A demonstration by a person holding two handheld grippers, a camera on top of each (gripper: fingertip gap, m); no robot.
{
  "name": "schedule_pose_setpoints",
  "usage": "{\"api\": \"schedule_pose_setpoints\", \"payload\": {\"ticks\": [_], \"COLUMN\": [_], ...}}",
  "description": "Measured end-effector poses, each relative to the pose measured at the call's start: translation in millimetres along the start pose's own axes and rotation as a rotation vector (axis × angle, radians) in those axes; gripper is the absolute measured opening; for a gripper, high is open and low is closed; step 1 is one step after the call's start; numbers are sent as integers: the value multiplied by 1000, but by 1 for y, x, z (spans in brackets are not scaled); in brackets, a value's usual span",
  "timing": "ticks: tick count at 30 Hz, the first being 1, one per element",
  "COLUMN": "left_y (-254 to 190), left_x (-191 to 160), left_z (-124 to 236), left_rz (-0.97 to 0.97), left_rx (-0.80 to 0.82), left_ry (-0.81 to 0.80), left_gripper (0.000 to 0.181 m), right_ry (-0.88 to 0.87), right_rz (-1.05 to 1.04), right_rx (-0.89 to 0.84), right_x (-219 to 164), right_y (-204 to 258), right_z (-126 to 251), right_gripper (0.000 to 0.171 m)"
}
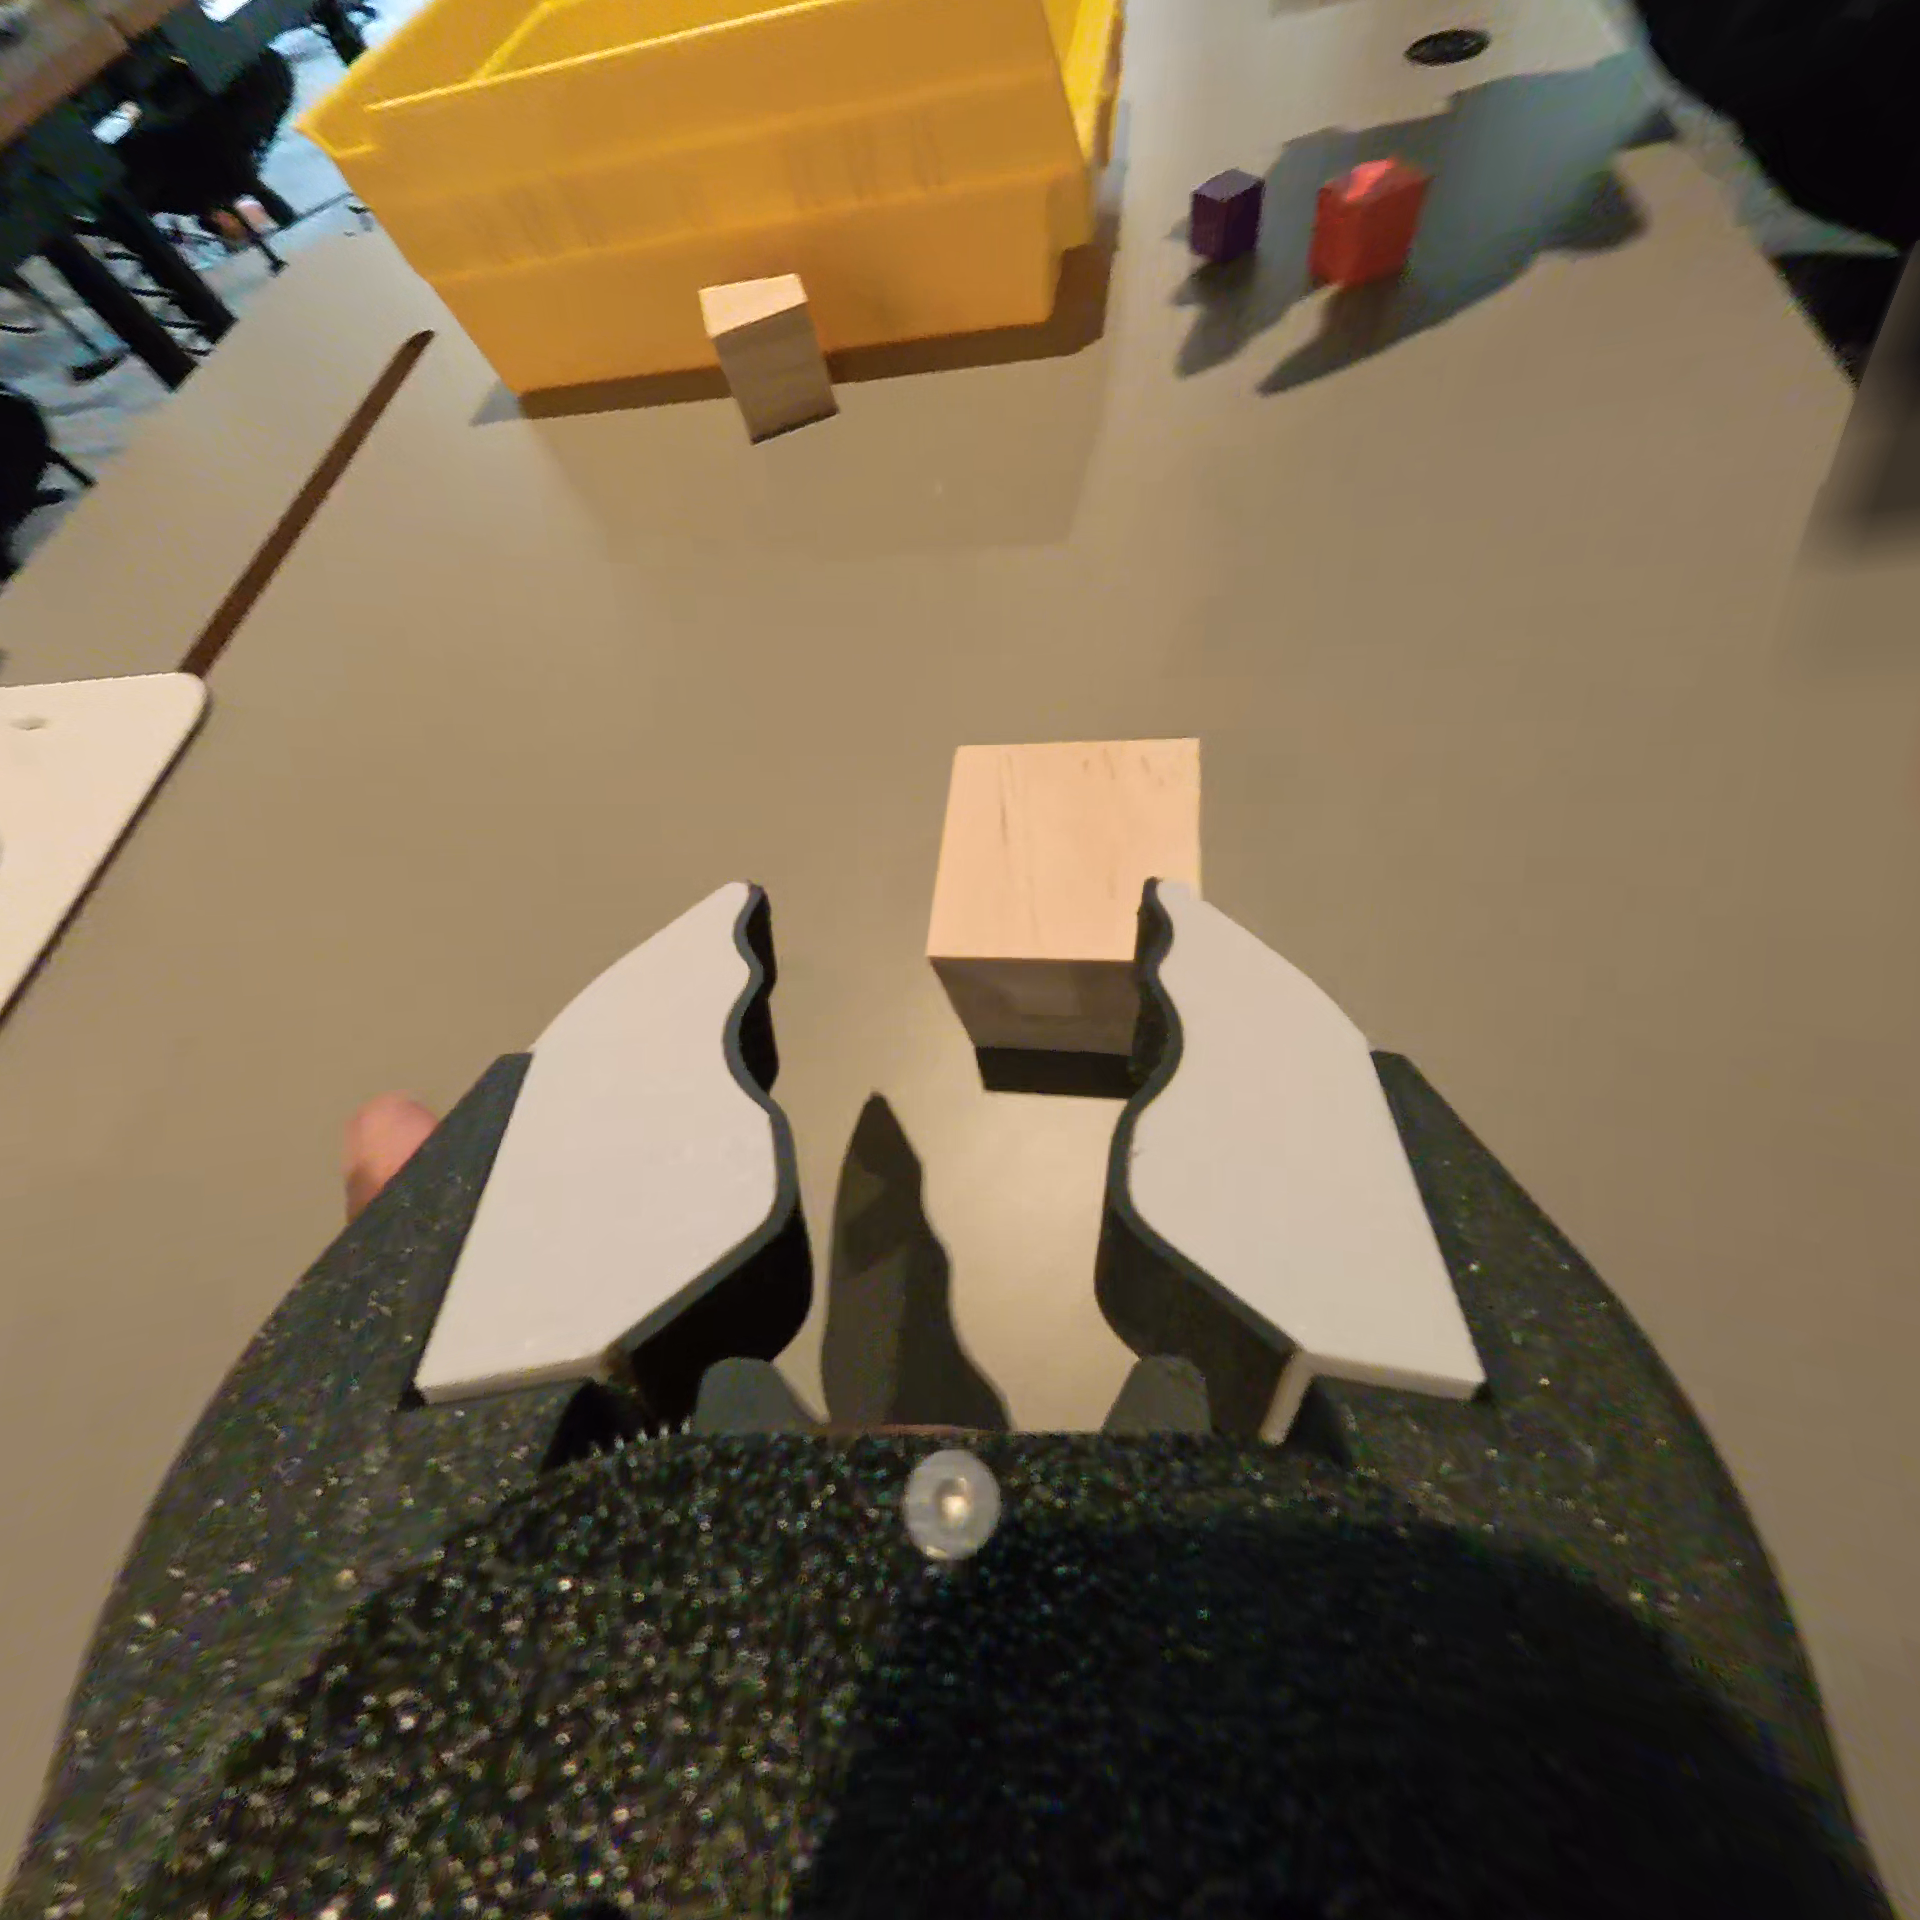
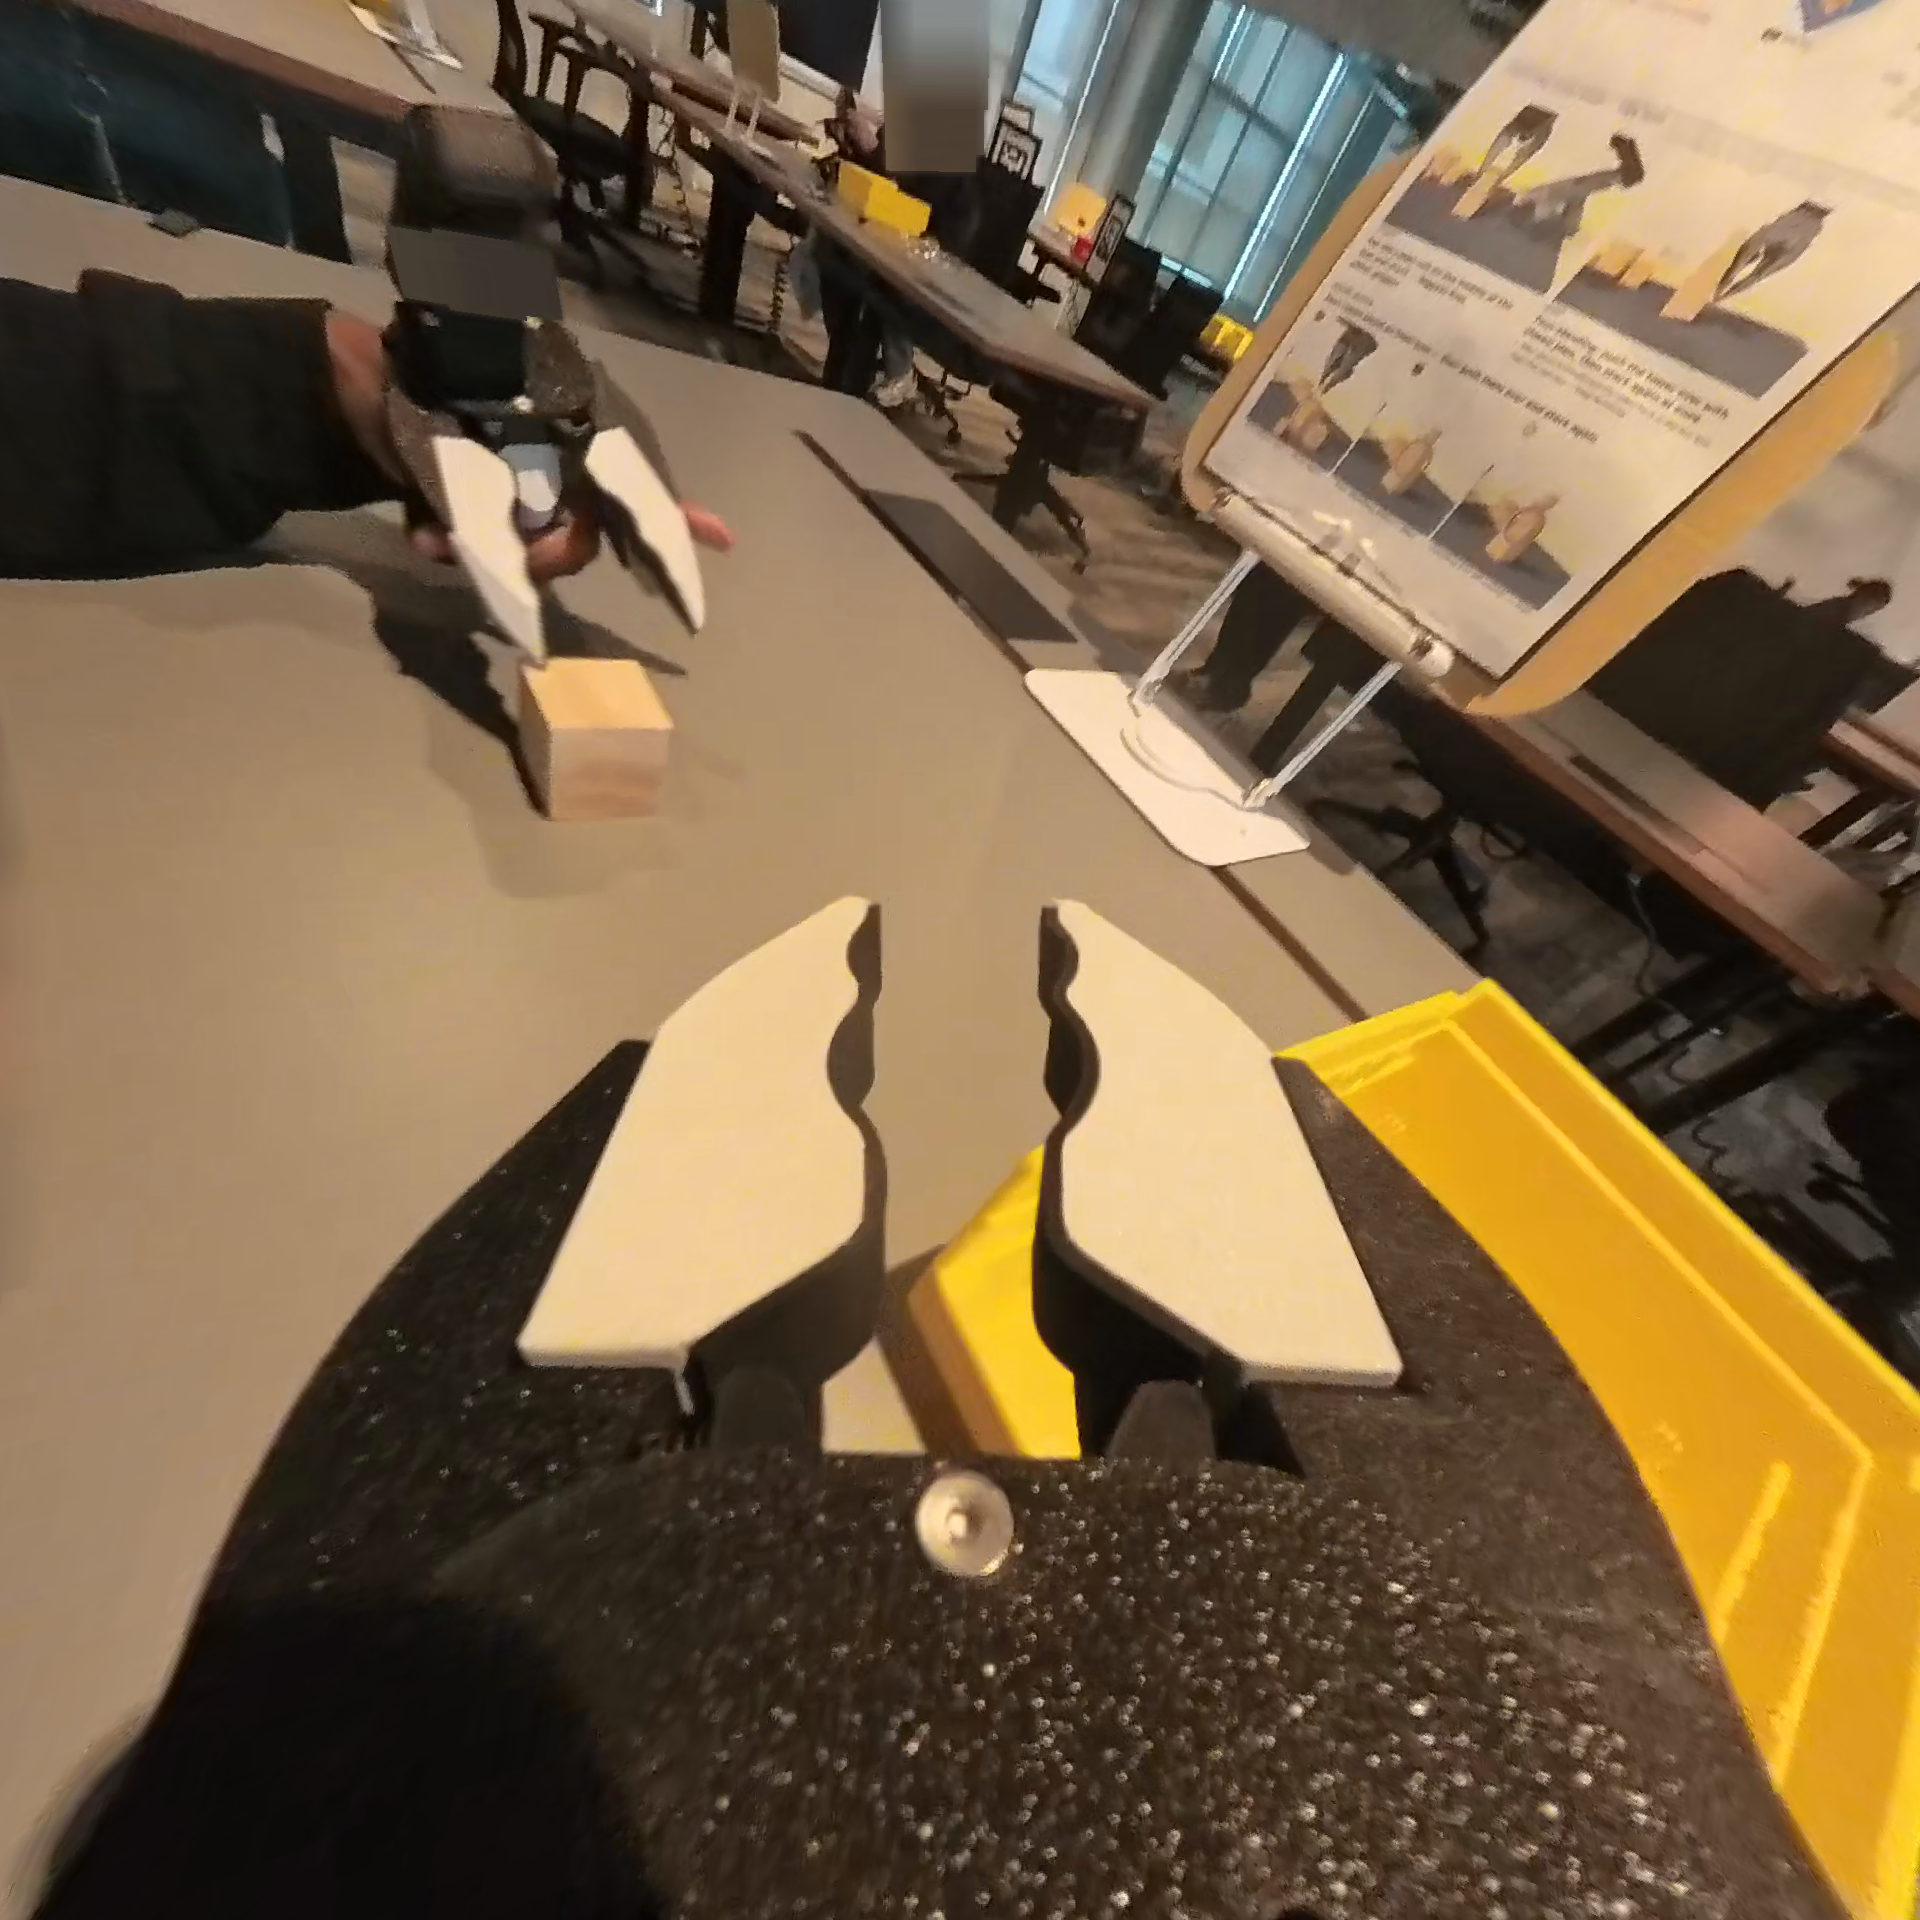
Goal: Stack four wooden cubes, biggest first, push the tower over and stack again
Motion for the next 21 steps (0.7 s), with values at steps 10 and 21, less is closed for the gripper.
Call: {"api": "schedule_pose_setpoints", "payload": {"ticks": [10, 21], "left_y": [12, 21], "left_x": [15, 13], "left_z": [9, 19], "left_rz": [5, 25], "left_rx": [159, 203], "left_ry": [-104, -115], "left_gripper": [62, 58], "right_ry": [171, 335], "right_rz": [-17, -226], "right_rx": [-13, -61], "right_x": [20, -44], "right_y": [16, -13], "right_z": [-47, -104], "right_gripper": [30, 30]}}
Point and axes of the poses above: each gripper's, where its closed fingertips meet, z back along the fingers, x out of its top, y = z × x across the jaws, the point moved 7 cm from there along z, back along the fingers, and after that the axes turned 10 degrees about z, right-handed, at the moved point
